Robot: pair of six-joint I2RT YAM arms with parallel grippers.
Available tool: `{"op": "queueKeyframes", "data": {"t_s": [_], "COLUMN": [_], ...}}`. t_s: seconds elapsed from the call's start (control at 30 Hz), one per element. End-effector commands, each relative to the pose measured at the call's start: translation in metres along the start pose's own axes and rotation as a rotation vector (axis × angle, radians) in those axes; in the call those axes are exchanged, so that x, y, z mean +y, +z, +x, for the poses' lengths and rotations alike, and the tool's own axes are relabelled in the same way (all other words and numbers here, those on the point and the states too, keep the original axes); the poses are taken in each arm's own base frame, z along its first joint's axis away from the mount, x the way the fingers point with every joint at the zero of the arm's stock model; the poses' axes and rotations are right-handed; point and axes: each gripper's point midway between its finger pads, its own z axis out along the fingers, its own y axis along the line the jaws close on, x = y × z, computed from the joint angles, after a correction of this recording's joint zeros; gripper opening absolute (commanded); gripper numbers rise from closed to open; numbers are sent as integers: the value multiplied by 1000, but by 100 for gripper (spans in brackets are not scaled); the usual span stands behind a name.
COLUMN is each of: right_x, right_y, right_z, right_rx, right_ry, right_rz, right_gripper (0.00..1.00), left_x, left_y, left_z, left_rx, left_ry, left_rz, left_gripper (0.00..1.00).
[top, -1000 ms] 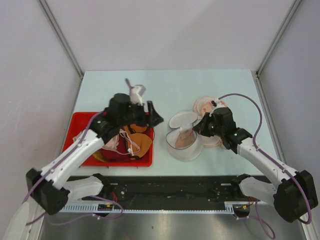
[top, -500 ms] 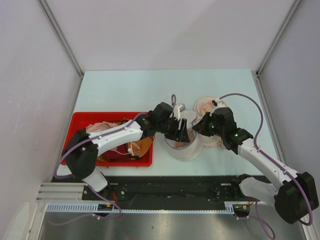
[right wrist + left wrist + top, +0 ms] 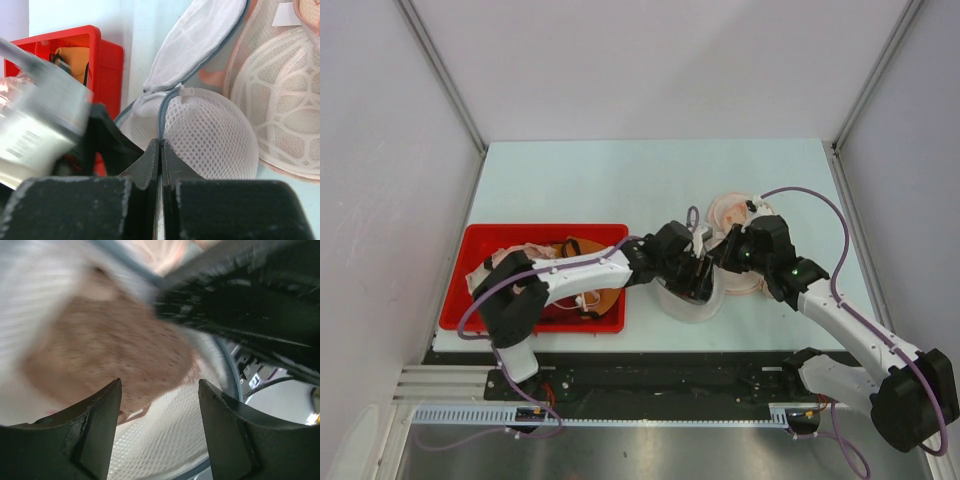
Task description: Unzip the laundry bag and remove the bra
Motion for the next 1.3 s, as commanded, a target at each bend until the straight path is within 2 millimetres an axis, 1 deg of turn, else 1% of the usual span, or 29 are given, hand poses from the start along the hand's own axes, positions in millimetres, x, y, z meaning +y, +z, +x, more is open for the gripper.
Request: {"op": "queueKeyframes", "data": {"t_s": [0.0,0.07,0.1,0.2,0.23,0.27,0.33,0.37,0.43,0.47,0.5,0.53,0.57,0.6,0.67,0.7,0.77,0.8,0.9,0.93,0.97,1.0,1.03,1.07,1.13,1.17,1.23,1.27], "right_x": [5,5,5,4,5,6,6,6,6,5,5,5,5,5,5,4,2,1,-1,-3,-4,-6,-6,-5,-5,-5,-7,-8], "right_y": [-2,-3,-4,-5,-5,-5,-7,-7,-8,-9,-9,-10,-10,-11,-11,-11,-10,-10,-7,-6,-4,-2,0,1,4,4,5,4], "right_z": [-7,-7,-6,-7,-8,-8,-9,-8,-8,-8,-9,-10,-10,-9,-11,-11,-9,-10,-9,-7,-7,-5,-4,-3,-1,-1,-2,-2], "right_rx": [-33,-32,-31,-38,-40,-39,-43,-43,-45,-44,-47,-51,-51,-51,-56,-56,-51,-53,-45,-41,-37,-28,-25,-20,-11,-11,-13,-14], "right_ry": [7,7,8,13,14,14,14,14,14,16,15,15,13,12,13,15,12,9,13,13,15,20,22,23,23,22,23,24], "right_rz": [-12,-16,-14,-7,-9,-14,-15,-13,-10,-8,-8,-8,-8,-8,-4,0,6,8,15,22,27,37,36,33,30,29,39,44], "right_gripper": [0,0,0,0,0,0,0,0,0,0,0,0,0,0,0,0,0,0,0,0,0,0,0,0,0,0,0,0], "left_x": [-5,11,14,27,28,37,42,43,45,44,42,44,51,52,47,35,21,5,-15,-23,-32,-33,-39,-46,-56,-60,-59,-59], "left_y": [19,27,30,44,48,55,61,64,62,61,57,54,48,39,24,7,-13,-34,-64,-78,-86,-94,-105,-111,-122,-132,-145,-162], "left_z": [-3,1,1,12,11,19,24,26,26,24,20,14,15,7,-5,-18,-27,-39,-49,-55,-56,-61,-63,-68,-74,-78,-88,-95], "left_rx": [-21,-21,-31,-18,-20,5,16,16,7,-2,-18,-36,-25,-41,-68,-113,-152,-205,-258,-287,-291,-307,-331,-360,-391,-413,-450,-490], "left_ry": [48,33,32,42,58,57,53,54,53,55,57,70,70,72,90,95,121,138,158,161,165,149,147,150,133,132,104,100], "left_rz": [-61,-123,-131,-183,-202,-229,-236,-237,-244,-244,-246,-270,-314,-338,-341,-314,-270,-227,-152,-122,-75,-55,-23,17,89,113,117,118], "left_gripper": [68,69,70,74,74,75,73,69,63,48,38,30,8,1,0,0,0,0,0,0,0,0,0,0,0,0,0,0]}}
